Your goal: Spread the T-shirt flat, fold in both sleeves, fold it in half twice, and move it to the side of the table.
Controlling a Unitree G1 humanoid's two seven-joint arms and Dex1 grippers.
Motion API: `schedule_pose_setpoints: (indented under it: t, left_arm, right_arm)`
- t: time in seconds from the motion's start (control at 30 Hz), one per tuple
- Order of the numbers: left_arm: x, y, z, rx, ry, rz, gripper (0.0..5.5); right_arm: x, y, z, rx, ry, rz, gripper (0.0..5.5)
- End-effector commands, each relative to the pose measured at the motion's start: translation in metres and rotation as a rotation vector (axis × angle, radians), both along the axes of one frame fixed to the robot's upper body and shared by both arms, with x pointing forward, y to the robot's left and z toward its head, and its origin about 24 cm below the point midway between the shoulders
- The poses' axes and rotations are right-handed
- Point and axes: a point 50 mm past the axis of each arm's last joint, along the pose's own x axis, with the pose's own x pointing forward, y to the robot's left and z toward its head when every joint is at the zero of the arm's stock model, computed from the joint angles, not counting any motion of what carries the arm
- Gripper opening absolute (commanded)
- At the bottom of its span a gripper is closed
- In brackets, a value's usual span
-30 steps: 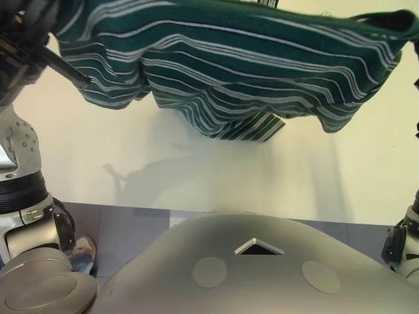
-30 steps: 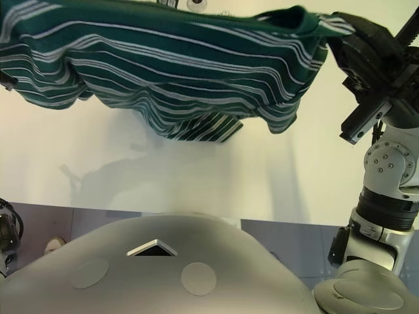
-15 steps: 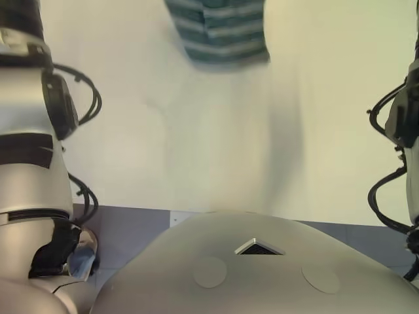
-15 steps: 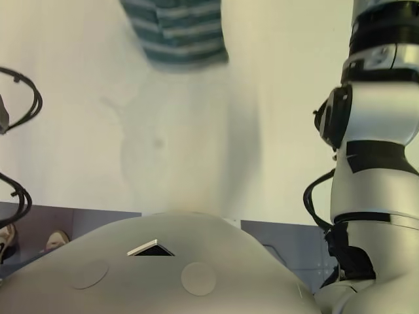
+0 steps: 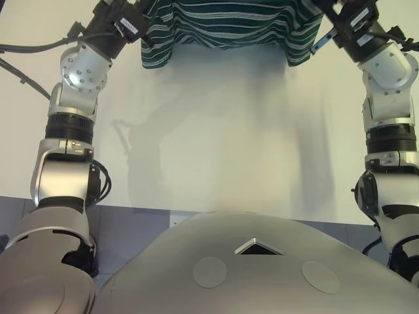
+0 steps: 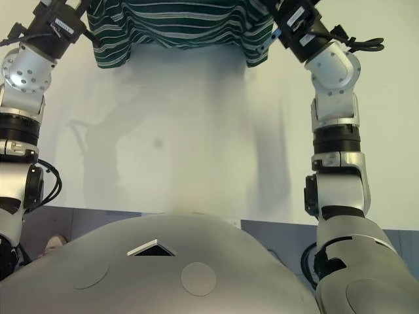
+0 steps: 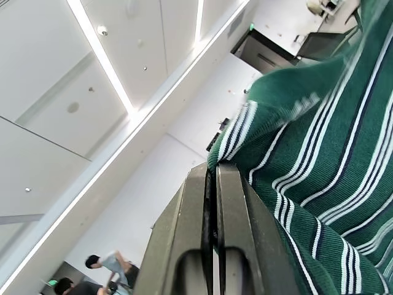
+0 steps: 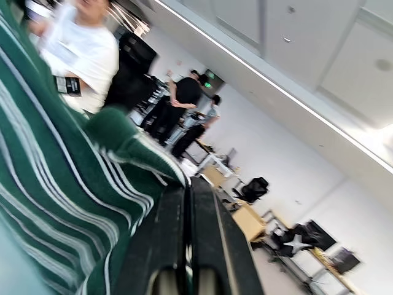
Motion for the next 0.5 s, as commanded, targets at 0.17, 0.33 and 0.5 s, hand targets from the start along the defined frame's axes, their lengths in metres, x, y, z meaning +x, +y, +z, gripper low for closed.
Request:
schedule_pose_setpoints:
  t: [0.17,0.33,0.5]
  left_arm:
    - [-0.033,0.005,-0.019,0.11,0.075,-0.084,0.02]
    - [-0.054,0.004,-0.034,0.17,0.138,-0.154,0.02]
    - [-0.081,0.004,-0.053,0.263,0.241,-0.253,0.02]
  right_arm:
    - [-0.032,-0.005,-0.026,-0.156,0.156,0.17,0.0]
    - [-0.051,-0.002,-0.04,-0.197,0.214,0.263,0.0]
    - [-0.074,0.004,-0.055,-0.257,0.292,0.384,0.0]
